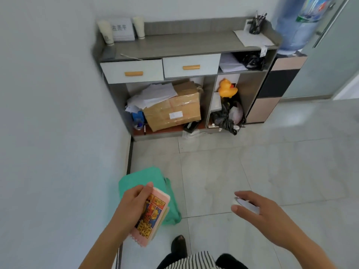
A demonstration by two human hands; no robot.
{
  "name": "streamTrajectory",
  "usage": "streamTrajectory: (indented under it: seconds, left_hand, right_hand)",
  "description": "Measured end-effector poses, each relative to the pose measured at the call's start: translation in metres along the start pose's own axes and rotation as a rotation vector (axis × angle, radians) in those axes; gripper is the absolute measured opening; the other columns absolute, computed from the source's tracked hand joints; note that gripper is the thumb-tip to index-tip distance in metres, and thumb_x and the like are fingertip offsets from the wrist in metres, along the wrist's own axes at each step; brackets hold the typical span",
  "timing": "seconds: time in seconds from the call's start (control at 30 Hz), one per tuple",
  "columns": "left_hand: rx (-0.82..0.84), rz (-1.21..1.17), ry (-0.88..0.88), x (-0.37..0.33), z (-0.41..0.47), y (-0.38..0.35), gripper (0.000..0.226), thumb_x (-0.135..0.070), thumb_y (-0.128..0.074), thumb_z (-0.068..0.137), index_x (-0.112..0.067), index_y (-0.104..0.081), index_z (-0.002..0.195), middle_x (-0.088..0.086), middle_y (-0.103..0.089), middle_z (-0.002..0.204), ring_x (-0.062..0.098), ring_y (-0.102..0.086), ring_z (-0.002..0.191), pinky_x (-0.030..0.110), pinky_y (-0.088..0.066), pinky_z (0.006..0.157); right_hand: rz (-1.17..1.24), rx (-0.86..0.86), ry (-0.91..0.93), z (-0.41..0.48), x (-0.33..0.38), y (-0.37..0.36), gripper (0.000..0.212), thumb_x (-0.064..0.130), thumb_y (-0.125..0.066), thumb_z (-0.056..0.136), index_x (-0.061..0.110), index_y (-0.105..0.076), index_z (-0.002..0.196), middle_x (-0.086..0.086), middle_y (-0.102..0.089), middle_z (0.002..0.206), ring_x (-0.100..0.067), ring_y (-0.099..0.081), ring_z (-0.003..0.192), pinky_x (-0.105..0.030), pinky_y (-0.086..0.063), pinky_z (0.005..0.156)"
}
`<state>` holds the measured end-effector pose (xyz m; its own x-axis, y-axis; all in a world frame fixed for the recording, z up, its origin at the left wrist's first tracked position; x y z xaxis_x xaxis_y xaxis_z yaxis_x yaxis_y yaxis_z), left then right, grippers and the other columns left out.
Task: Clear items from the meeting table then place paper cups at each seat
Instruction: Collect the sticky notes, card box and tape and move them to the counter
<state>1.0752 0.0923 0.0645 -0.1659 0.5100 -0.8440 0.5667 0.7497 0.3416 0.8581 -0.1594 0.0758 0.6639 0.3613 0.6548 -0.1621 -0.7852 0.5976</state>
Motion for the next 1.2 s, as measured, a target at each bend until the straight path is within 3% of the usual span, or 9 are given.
streamTrajectory:
  seconds: [0.13, 0.23, 0.47, 0.63, 0.77, 0.9, 1.07, 1.2]
  left_hand:
    - [0.095, 0.068, -0.097, -0.085, 0.086, -0.024, 0.043, -0.042, -0.044, 0.095, -0.005, -0.055, 0.075, 0.004, -0.058, 0.059, 0.012, -0.057, 0.051, 0.023, -0.046, 0.058]
    - [0.129, 0.084, -0.101, -0.117, 0.146, -0.043, 0.041, -0.042, -0.044, 0.095, -0.009, -0.055, 0.075, 0.002, -0.058, 0.057, 0.009, -0.057, 0.049, 0.023, -0.046, 0.058]
    - [0.036, 0.088, 0.004, -0.159, 0.287, -0.065, 0.042, -0.043, -0.044, 0.094, -0.009, -0.052, 0.071, 0.003, -0.059, 0.056, 0.012, -0.058, 0.049, 0.024, -0.047, 0.059]
    - [-0.073, 0.034, -0.001, -0.223, 0.368, -0.059, 0.043, -0.042, -0.045, 0.093, -0.008, -0.052, 0.069, 0.003, -0.057, 0.054, 0.014, -0.056, 0.048, 0.026, -0.047, 0.058]
    - [-0.135, -0.026, 0.057, -0.235, 0.417, -0.045, 0.043, -0.042, -0.046, 0.093, -0.007, -0.052, 0.070, 0.008, -0.060, 0.059, 0.019, -0.058, 0.051, 0.029, -0.047, 0.060]
    - [-0.176, -0.097, 0.127, -0.236, 0.480, -0.024, 0.045, -0.042, -0.047, 0.093, -0.005, -0.052, 0.068, 0.009, -0.058, 0.058, 0.022, -0.056, 0.053, 0.032, -0.046, 0.059]
    - [-0.178, -0.121, 0.091, -0.279, 0.582, 0.007, 0.052, -0.043, -0.047, 0.093, 0.007, -0.057, 0.082, 0.026, -0.061, 0.065, 0.026, -0.057, 0.057, 0.033, -0.046, 0.060]
    - [-0.125, -0.058, 0.017, -0.342, 0.664, 0.026, 0.048, -0.047, -0.045, 0.093, -0.004, -0.057, 0.074, 0.015, -0.064, 0.064, 0.021, -0.061, 0.056, 0.030, -0.048, 0.063]
  right_hand:
    - [0.066, -0.056, -0.022, 0.066, 0.019, 0.047, 0.063, 0.071, -0.056, 0.069, 0.042, -0.056, 0.125, 0.022, -0.059, 0.120, -0.003, -0.055, 0.114, -0.027, -0.040, 0.094]
    - [0.080, -0.035, -0.048, 0.121, 0.022, 0.066, 0.059, 0.069, -0.058, 0.071, 0.042, -0.056, 0.124, 0.023, -0.060, 0.121, 0.001, -0.054, 0.113, -0.026, -0.041, 0.095]
    - [0.043, 0.013, -0.036, 0.296, 0.040, 0.147, 0.052, 0.063, -0.061, 0.077, 0.042, -0.055, 0.124, 0.023, -0.059, 0.120, -0.001, -0.055, 0.113, -0.026, -0.041, 0.096]
    - [-0.061, 0.055, 0.092, 0.423, 0.108, 0.210, 0.063, 0.071, -0.055, 0.071, 0.040, -0.055, 0.125, 0.023, -0.055, 0.124, -0.003, -0.053, 0.113, -0.024, -0.040, 0.092]
    - [-0.092, 0.092, 0.212, 0.503, 0.173, 0.237, 0.072, 0.082, -0.048, 0.065, 0.045, -0.053, 0.126, 0.025, -0.055, 0.125, -0.001, -0.052, 0.116, -0.025, -0.042, 0.093]
    - [-0.075, 0.121, 0.246, 0.577, 0.222, 0.244, 0.058, 0.068, -0.056, 0.073, 0.043, -0.054, 0.124, 0.027, -0.056, 0.119, 0.000, -0.053, 0.111, -0.020, -0.040, 0.087]
    - [-0.034, 0.105, 0.244, 0.656, 0.268, 0.255, 0.065, 0.069, -0.055, 0.069, 0.041, -0.052, 0.128, 0.027, -0.055, 0.123, 0.002, -0.052, 0.115, -0.013, -0.039, 0.082]
    - [-0.017, 0.041, 0.229, 0.707, 0.307, 0.277, 0.062, 0.066, -0.056, 0.074, 0.045, -0.049, 0.131, 0.023, -0.055, 0.126, -0.002, -0.058, 0.106, -0.014, -0.042, 0.080]
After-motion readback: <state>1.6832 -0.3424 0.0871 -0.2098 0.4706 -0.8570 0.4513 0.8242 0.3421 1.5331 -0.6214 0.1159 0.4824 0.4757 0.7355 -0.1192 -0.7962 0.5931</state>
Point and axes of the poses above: each hand's wrist, its own z-axis towards the middle knuckle, its own y-axis out of the back of the hand, x = y × z, the point moved 10 cm from there along z, towards the middle knuckle
